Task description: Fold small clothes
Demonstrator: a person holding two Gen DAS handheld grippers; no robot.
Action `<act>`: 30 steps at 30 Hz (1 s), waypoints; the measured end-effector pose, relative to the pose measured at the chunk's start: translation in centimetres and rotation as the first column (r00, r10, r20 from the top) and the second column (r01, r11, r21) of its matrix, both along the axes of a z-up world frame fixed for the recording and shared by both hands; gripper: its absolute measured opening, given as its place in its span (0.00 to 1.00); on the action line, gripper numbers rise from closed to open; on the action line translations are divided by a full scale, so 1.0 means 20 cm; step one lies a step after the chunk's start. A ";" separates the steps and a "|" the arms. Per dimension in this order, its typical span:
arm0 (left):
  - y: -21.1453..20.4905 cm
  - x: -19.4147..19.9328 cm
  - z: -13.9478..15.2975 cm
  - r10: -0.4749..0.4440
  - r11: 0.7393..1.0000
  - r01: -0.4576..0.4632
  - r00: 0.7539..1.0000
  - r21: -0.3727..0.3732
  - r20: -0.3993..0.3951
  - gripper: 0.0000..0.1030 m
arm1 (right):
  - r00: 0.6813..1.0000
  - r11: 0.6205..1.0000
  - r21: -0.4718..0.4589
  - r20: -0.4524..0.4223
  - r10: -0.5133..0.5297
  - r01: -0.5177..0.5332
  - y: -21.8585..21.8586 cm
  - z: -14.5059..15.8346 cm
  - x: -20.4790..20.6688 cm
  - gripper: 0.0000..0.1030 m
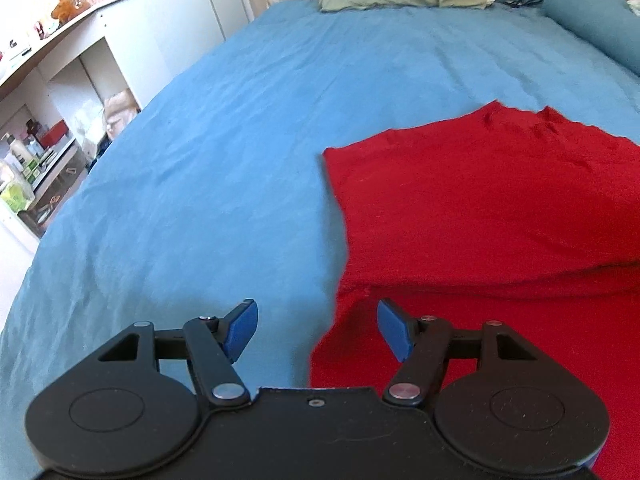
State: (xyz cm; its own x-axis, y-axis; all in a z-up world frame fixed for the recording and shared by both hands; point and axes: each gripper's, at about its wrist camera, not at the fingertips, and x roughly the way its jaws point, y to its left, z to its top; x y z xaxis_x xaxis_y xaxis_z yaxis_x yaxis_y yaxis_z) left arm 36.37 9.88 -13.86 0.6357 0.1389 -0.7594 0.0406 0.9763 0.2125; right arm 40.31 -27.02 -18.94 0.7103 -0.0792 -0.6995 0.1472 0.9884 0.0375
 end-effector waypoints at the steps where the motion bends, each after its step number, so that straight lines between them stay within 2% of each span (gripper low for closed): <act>1: 0.00 -0.01 -0.01 -0.005 1.000 0.005 1.000 -0.002 0.007 0.70 | 0.999 0.999 0.015 -0.019 -0.027 0.028 -0.02 -0.04 0.01 0.86; 2: -0.01 -0.02 -0.01 -0.009 1.000 0.009 1.000 -0.004 0.013 0.70 | 0.998 0.998 0.040 -0.032 -0.048 0.049 -0.05 -0.07 0.01 0.86; 4: -0.01 -0.04 -0.03 -0.015 1.000 0.015 1.000 -0.007 0.024 0.70 | 0.998 0.993 0.106 0.014 -0.060 0.058 -0.09 -0.11 -0.04 0.88; 8: -0.03 -0.09 -0.03 -0.027 1.000 0.027 0.997 -0.002 0.067 0.70 | 0.998 0.995 0.103 0.052 -0.021 0.015 -0.09 -0.09 -0.11 0.90; 12: -0.02 -0.18 0.11 -0.036 0.998 0.042 0.992 -0.045 0.117 0.70 | 0.990 0.986 0.161 0.142 0.019 -0.042 -0.15 0.08 -0.24 0.91; 15: -0.01 -0.28 0.27 -0.058 0.994 0.071 0.986 -0.079 0.154 0.74 | 0.982 0.987 0.130 0.175 0.067 -0.090 -0.17 0.27 -0.33 1.00; 16: -0.01 -0.31 0.32 -0.076 0.993 0.089 0.985 -0.081 0.158 0.78 | 0.978 0.987 0.117 0.189 0.086 -0.109 -0.18 0.33 -0.38 1.00; 18: -0.01 -0.39 0.40 -0.111 0.988 0.127 0.979 -0.084 0.170 0.96 | 0.970 0.984 0.100 0.210 0.122 -0.145 -0.20 0.44 -0.50 1.00; 19: -0.02 -0.44 0.42 -0.120 0.987 0.137 0.977 -0.089 0.178 1.00 | 0.968 0.983 0.097 0.215 0.129 -0.153 -0.21 0.49 -0.56 1.00; 22: -0.01 -0.60 0.50 -0.136 0.980 0.160 0.973 -0.122 0.185 1.00 | 0.971 0.984 0.093 0.197 0.133 -0.153 -0.23 0.59 -0.75 1.00; 25: 0.02 -0.77 0.57 -0.131 0.968 0.161 0.979 -0.194 0.156 1.00 | 0.977 0.985 0.088 0.169 0.133 -0.150 -0.23 0.66 -0.99 1.00; 30: 0.13 -1.08 0.57 -0.104 0.943 0.122 0.992 -0.310 0.073 1.00 | 0.988 0.989 0.076 0.098 0.122 -0.129 -0.21 0.70 -1.39 1.00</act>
